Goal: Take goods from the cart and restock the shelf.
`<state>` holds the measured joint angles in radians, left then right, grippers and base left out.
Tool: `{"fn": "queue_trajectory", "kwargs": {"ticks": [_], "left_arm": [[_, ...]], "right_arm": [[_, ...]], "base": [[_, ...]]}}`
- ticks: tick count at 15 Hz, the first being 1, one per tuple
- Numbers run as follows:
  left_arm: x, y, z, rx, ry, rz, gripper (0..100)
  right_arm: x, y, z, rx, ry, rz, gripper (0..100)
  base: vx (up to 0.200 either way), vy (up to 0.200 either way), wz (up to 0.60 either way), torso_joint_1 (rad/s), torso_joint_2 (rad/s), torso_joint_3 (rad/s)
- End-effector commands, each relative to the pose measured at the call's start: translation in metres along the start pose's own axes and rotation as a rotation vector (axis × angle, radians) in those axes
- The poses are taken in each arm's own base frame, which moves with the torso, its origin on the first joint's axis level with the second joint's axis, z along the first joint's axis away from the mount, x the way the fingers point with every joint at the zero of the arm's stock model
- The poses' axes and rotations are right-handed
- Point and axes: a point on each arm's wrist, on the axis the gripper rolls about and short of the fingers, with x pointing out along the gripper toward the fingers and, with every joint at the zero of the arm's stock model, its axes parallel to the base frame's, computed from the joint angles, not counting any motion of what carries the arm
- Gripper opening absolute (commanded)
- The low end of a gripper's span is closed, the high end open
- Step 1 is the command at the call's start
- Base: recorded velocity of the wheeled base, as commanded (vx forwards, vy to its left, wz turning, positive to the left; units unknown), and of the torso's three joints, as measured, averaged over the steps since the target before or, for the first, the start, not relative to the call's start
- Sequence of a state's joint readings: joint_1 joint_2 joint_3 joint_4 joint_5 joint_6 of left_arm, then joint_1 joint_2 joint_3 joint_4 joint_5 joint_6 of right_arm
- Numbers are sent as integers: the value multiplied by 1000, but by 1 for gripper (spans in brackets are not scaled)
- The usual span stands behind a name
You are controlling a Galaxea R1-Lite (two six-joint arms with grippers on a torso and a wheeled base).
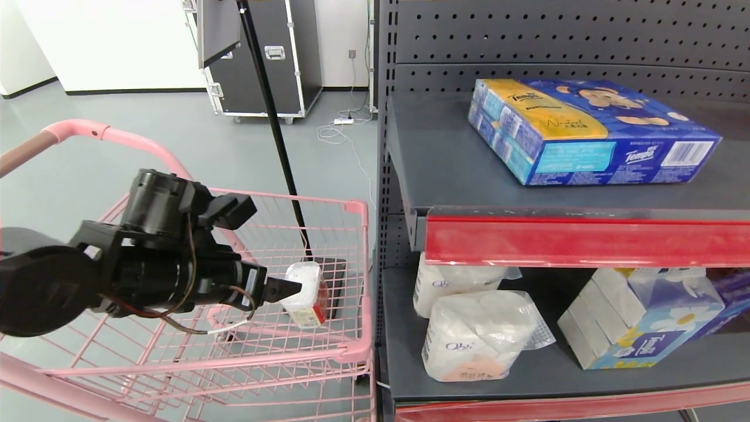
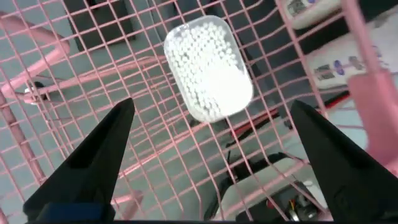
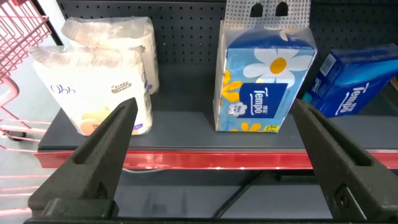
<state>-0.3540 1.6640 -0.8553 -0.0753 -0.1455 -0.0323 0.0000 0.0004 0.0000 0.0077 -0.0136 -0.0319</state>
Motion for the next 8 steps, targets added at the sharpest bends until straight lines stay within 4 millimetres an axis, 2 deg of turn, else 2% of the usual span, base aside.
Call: {"fn": "queue_trajectory", "kwargs": {"ticks": [1,8], "left_arm": [[36,5,-4,-4,79,17,100],[56,6,-5,2,114,48,100]], "right_arm": [[0,0,0,-2,1,0,100],[0,0,0,0,1,0,100]], "base": [[0,0,0,0,0,0],[0,0,0,0,0,0]]}}
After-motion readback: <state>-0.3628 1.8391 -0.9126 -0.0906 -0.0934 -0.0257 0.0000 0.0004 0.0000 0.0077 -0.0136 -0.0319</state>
